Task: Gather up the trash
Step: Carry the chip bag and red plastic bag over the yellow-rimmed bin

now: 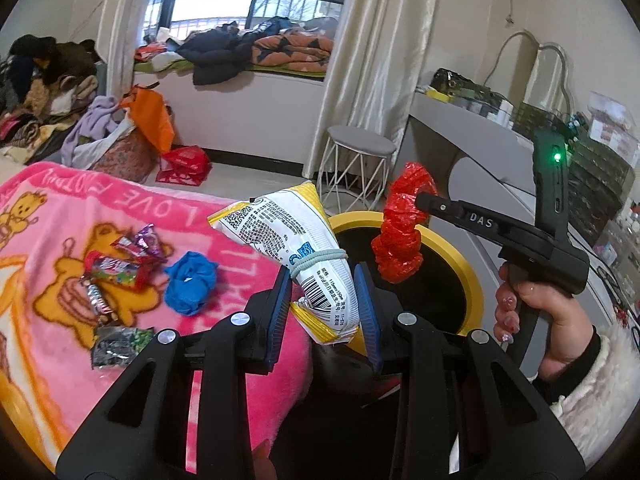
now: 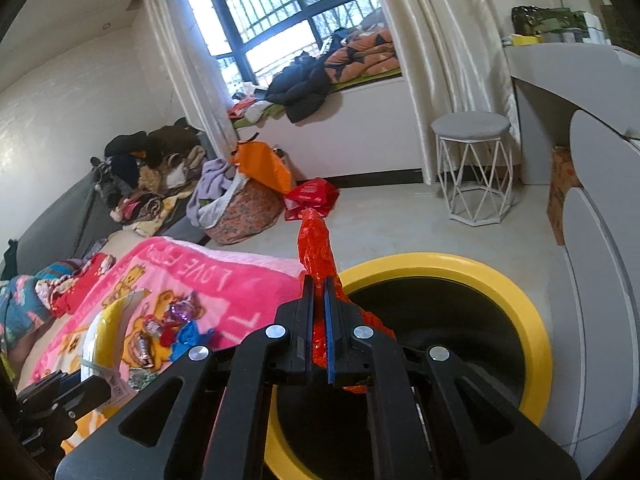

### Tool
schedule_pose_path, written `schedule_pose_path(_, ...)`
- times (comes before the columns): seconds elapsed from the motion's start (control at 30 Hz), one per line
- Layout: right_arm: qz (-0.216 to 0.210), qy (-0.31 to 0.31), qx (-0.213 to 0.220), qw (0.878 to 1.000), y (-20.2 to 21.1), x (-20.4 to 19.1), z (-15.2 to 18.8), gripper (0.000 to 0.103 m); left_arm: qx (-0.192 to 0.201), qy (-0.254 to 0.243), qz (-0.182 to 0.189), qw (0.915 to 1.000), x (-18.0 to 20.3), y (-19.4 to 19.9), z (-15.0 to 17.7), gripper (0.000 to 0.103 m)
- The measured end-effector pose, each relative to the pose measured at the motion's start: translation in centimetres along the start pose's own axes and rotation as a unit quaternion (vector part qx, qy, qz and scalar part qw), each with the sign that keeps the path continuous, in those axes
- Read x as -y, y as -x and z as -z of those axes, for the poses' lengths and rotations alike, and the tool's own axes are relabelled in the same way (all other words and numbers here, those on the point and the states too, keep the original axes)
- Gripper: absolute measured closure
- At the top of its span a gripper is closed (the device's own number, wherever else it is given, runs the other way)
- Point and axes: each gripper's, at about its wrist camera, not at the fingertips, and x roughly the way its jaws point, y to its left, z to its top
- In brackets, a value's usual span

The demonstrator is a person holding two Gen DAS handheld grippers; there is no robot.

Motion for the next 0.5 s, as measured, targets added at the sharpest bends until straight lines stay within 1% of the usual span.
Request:
schedule_pose_path(0.23, 0.020, -0.016, 0.002, 1.000, -0.1, 1.9, 0.2, 0.098, -0.004, -0.014, 0.010, 0.9998, 1.2, -1.3, -0.4, 0.077)
schedule_pose_path(0.5, 0.035, -0.033, 0.000, 0.999, -0.1, 3.6, 0.7, 0.098, -0.018, -0.025, 0.017, 0.9994, 2.3, -3.1, -0.5, 0.077)
